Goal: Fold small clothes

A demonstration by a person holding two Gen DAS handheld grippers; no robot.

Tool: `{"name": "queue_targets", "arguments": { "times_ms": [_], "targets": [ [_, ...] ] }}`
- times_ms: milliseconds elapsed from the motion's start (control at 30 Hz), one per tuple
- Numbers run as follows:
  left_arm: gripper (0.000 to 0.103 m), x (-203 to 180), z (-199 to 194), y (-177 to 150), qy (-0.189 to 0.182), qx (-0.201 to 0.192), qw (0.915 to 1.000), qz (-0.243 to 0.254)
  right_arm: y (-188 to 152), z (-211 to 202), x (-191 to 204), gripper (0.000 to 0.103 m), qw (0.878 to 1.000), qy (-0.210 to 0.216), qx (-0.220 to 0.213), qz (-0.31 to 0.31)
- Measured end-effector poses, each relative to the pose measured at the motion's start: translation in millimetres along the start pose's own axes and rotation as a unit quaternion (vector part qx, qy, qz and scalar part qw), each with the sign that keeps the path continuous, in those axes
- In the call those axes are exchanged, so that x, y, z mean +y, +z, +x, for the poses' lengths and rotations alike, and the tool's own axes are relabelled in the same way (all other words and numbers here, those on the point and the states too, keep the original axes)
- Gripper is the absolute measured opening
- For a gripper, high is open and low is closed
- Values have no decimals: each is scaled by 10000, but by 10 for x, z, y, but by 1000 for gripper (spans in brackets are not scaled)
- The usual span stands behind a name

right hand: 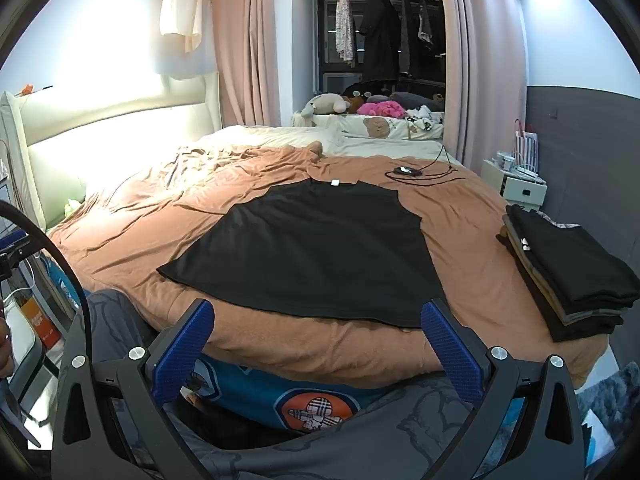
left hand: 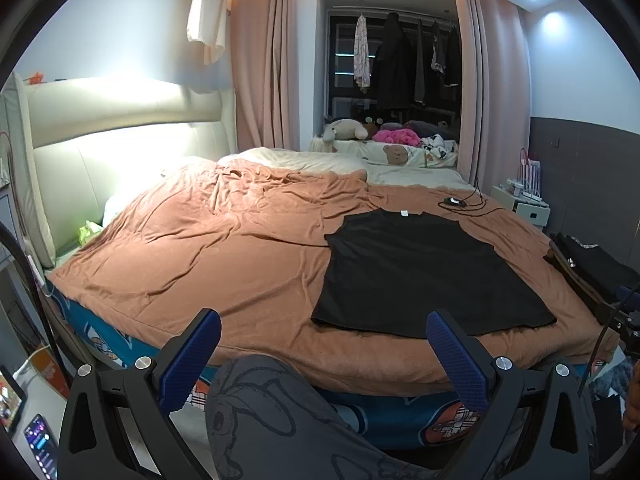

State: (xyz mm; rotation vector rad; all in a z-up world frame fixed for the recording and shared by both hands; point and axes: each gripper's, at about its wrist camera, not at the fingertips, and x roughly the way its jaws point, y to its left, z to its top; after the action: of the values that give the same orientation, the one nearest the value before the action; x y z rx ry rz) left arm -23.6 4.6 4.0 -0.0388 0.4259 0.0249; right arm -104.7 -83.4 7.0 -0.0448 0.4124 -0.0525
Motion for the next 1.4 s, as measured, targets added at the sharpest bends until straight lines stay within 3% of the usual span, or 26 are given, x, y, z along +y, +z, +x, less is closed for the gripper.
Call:
{"name": "queue_targets", "arguments": {
  "times_ms": [1400],
  "targets": [
    [103,21,-104,2,-14,-92,9999,62,-29,-12,21,103,10000,-30,-35,-11]
  ]
}}
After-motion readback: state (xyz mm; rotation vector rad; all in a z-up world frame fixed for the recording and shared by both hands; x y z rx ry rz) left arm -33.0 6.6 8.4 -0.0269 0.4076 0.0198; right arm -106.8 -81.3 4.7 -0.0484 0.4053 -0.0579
